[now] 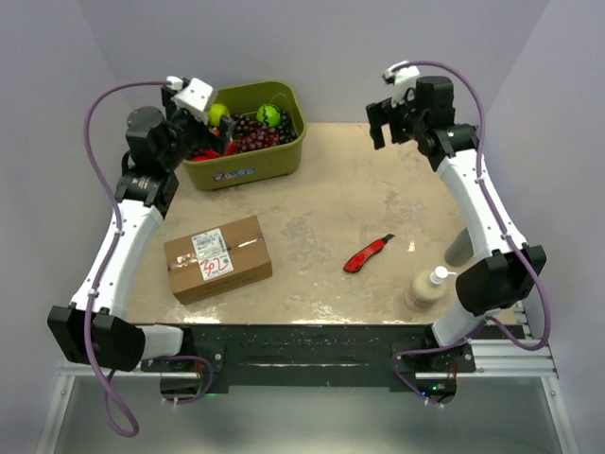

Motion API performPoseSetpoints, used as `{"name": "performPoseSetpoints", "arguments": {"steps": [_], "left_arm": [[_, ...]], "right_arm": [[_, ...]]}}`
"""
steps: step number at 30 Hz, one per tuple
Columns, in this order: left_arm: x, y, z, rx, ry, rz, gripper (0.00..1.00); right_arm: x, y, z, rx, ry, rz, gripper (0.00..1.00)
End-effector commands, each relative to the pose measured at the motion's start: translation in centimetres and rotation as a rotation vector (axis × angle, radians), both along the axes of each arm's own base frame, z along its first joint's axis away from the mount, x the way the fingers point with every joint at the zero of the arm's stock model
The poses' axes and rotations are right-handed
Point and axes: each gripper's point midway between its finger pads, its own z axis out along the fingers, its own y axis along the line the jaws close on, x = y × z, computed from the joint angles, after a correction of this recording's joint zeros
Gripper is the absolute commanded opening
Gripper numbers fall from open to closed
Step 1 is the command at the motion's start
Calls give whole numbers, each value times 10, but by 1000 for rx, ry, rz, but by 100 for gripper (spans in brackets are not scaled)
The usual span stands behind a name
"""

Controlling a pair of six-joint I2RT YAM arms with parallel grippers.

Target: Unpack the express box

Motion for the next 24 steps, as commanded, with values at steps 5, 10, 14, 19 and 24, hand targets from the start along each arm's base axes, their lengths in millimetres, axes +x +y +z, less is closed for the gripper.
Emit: {"name": "performPoseSetpoints", "arguments": {"steps": [5, 10, 14, 19, 24], "left_arm": [[-36, -33, -57, 62, 158, -181, 98], [-61, -32, -64, 57, 152, -203, 98], [-78, -26, -77, 81, 168, -198, 98], [-90, -17, -88, 80, 187, -180, 98], [-91, -18, -104, 92, 225, -195, 98]], "right_arm": [[-115, 118, -70, -341, 112, 705, 97], [-163, 129, -160, -568, 263, 1029, 87], [-182, 111, -209, -724, 392, 1193, 81], [-182, 92, -239, -860, 483, 1267, 80], [-187, 80, -250, -935, 509, 1333, 83]]}}
